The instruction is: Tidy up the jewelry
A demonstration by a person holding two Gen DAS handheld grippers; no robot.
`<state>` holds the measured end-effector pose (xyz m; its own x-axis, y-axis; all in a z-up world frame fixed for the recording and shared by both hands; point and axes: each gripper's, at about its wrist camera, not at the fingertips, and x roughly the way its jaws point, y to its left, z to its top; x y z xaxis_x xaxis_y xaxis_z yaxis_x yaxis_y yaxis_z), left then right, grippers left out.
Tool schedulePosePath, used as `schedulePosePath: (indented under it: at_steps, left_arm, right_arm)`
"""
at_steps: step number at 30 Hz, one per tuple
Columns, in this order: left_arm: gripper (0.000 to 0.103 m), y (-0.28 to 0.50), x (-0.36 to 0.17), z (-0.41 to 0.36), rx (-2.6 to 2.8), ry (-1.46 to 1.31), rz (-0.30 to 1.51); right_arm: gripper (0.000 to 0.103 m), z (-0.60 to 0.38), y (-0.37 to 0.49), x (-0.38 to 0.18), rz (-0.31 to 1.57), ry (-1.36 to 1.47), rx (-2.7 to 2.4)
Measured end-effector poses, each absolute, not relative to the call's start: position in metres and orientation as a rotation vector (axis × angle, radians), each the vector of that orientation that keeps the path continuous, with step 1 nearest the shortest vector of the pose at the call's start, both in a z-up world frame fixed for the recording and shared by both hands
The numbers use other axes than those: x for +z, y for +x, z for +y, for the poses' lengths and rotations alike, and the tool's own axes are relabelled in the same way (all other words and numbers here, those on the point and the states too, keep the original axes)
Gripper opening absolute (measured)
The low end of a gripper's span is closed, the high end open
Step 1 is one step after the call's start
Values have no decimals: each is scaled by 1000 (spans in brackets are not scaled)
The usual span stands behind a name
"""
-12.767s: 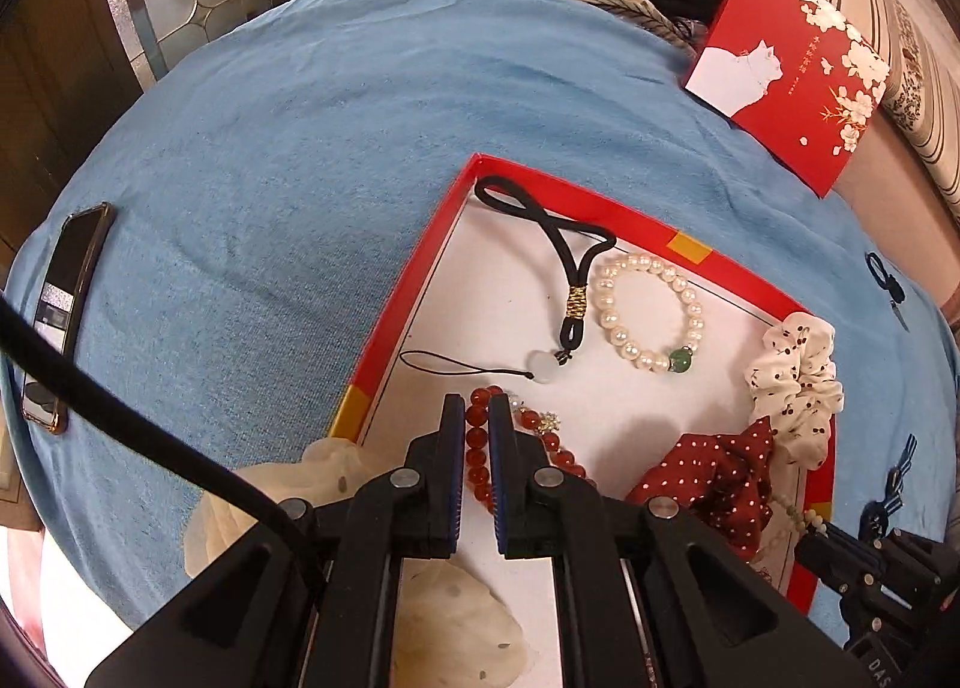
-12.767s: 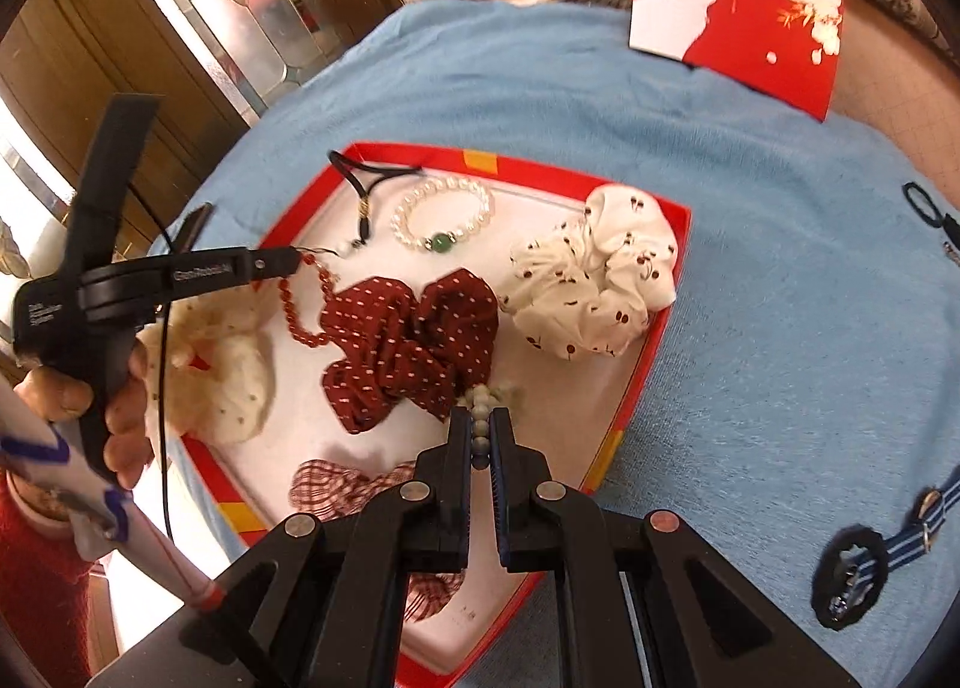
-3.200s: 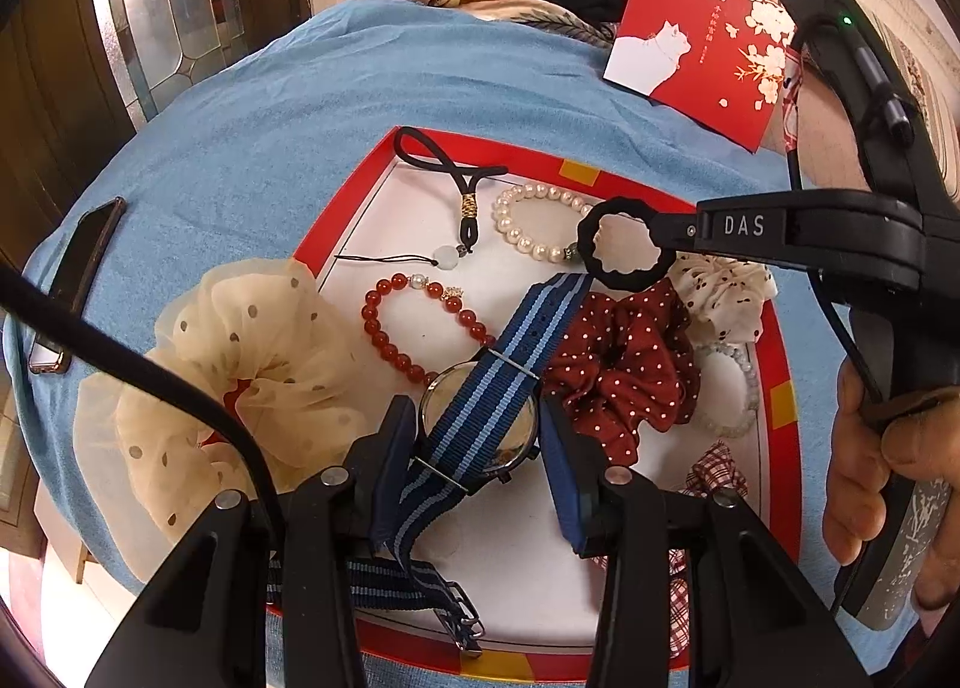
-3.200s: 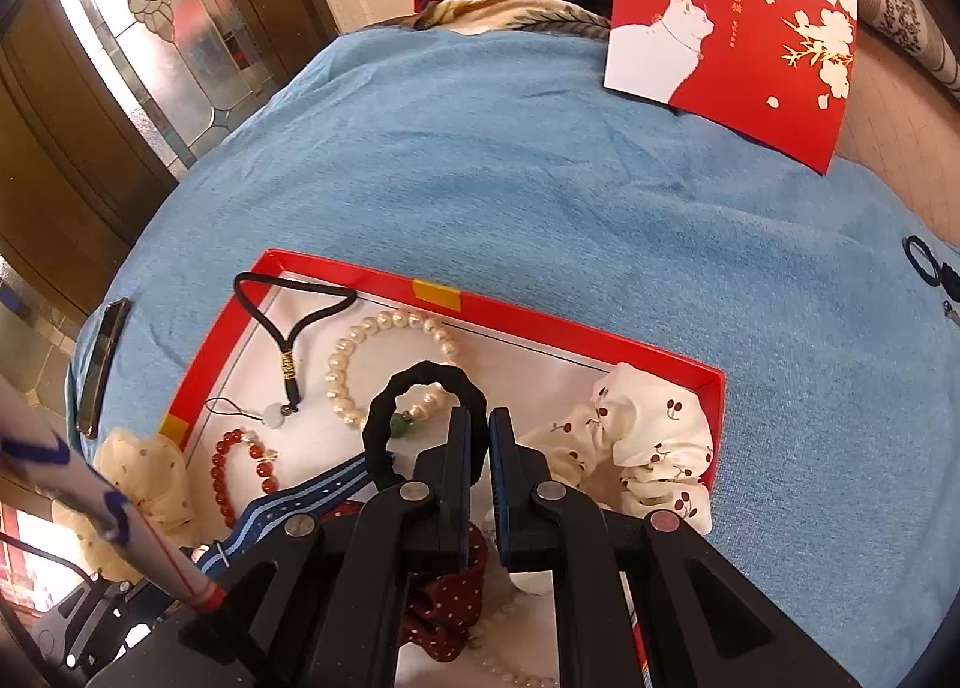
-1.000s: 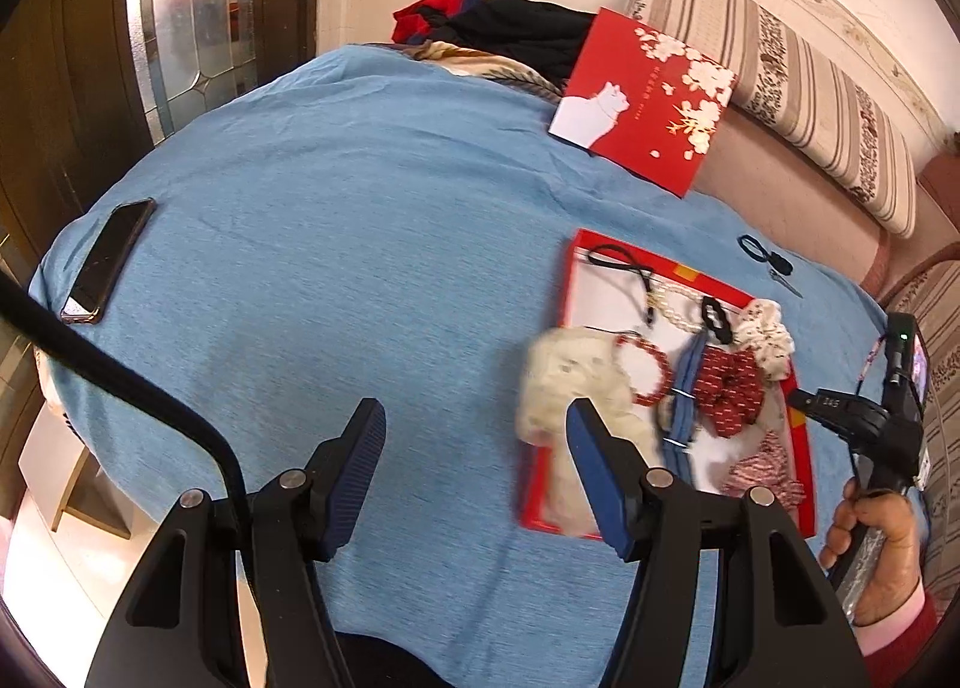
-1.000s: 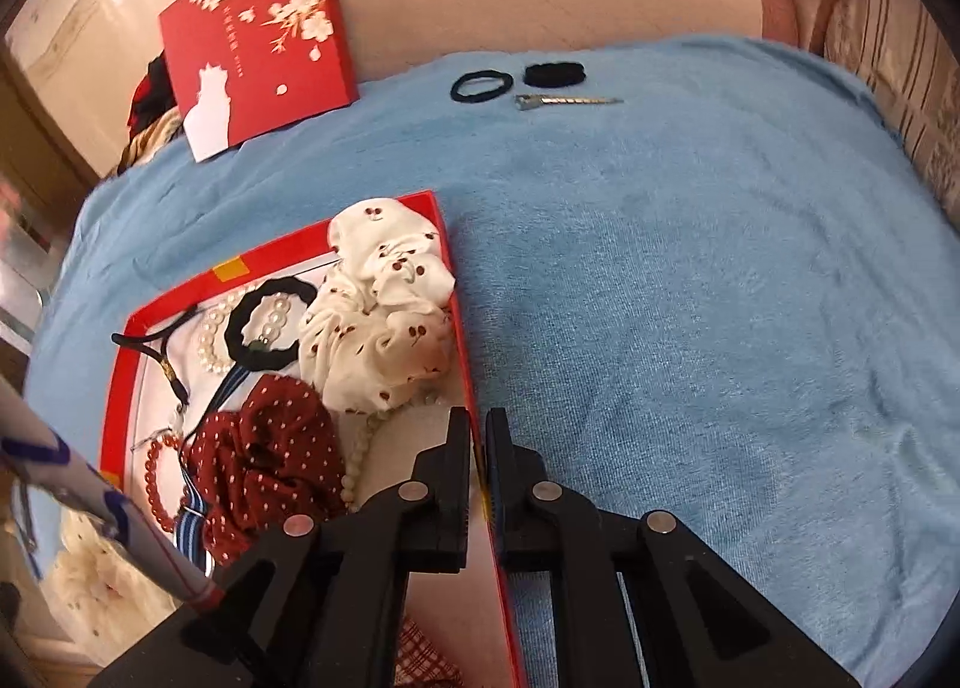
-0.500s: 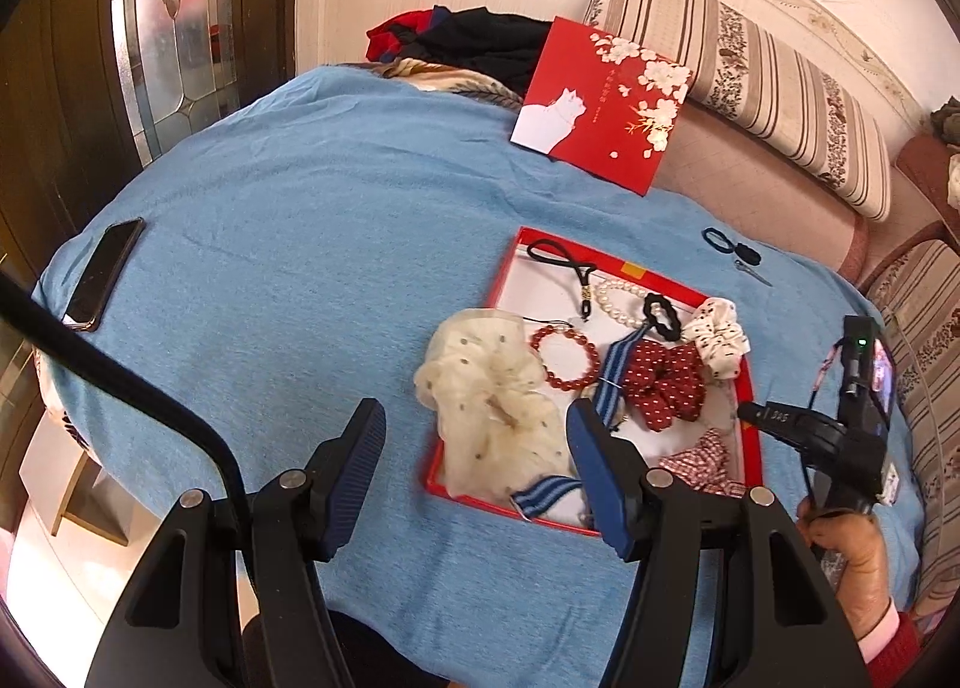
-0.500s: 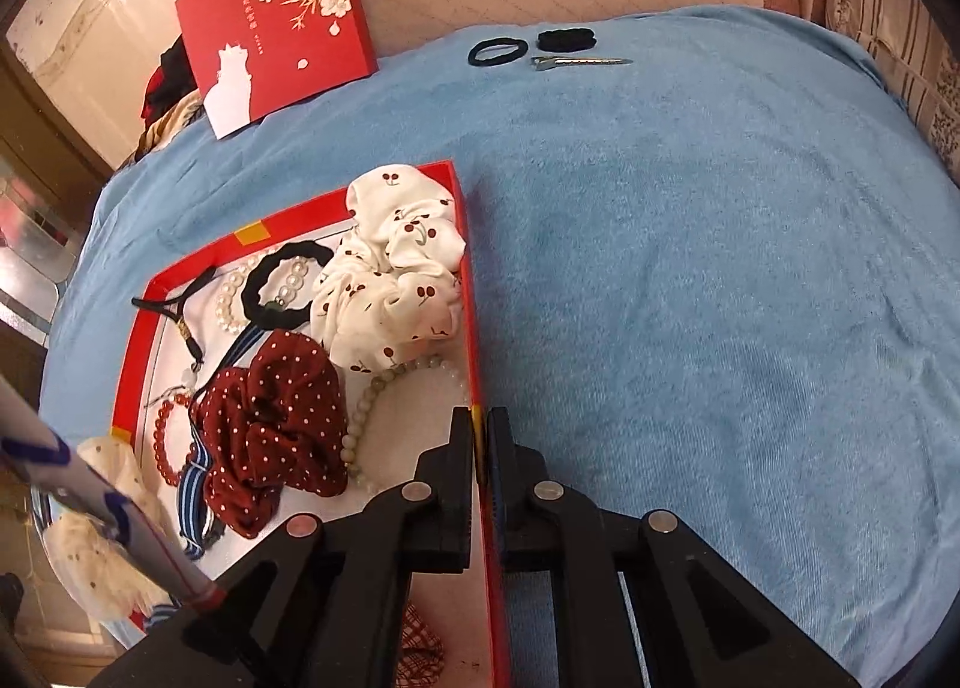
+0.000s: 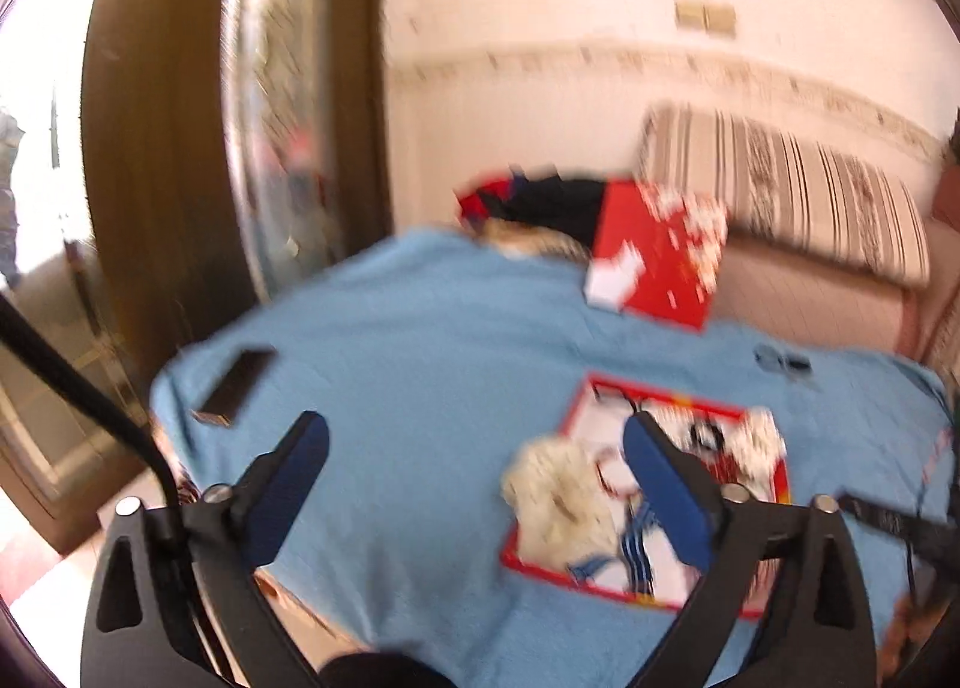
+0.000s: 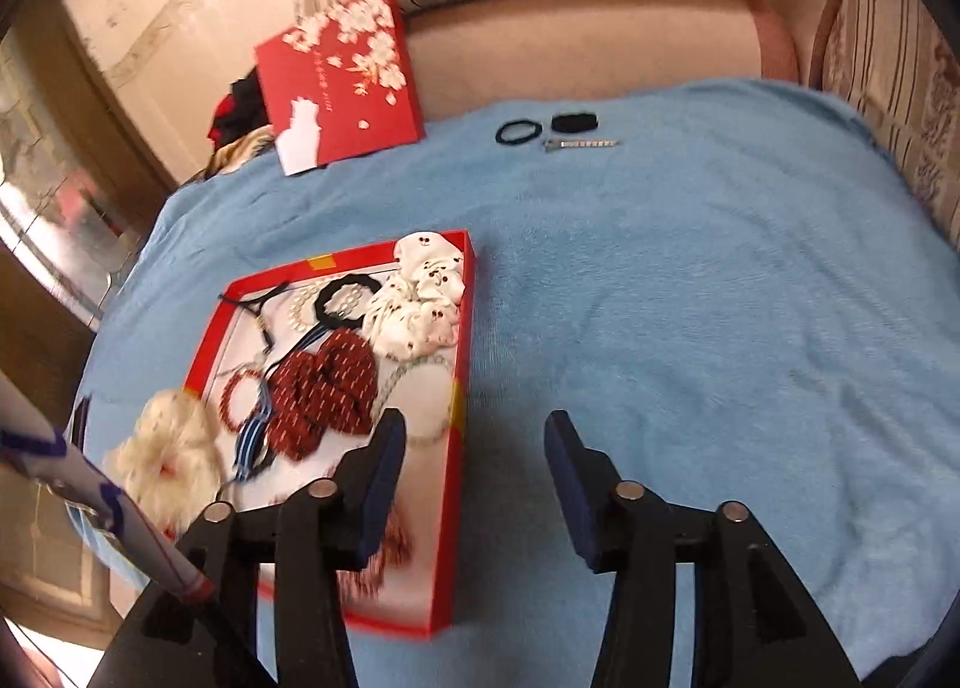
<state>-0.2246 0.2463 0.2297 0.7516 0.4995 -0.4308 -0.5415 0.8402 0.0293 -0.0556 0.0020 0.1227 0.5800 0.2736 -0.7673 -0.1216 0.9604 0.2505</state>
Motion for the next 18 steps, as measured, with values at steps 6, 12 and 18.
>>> schedulePosePath:
  at_steps: [6,12,18]
  left_arm:
    - [103,-244,253,227,636,-33,369]
    - [103,-259,255,224,521,-105,361]
    - [103,-251,233,230,478,-148,484]
  right_arm:
    - [58,8,-101,139,866,74,261]
    - [62,26,-136,151,809,-28,288]
    - [63,34,-166,158,773,-86,282]
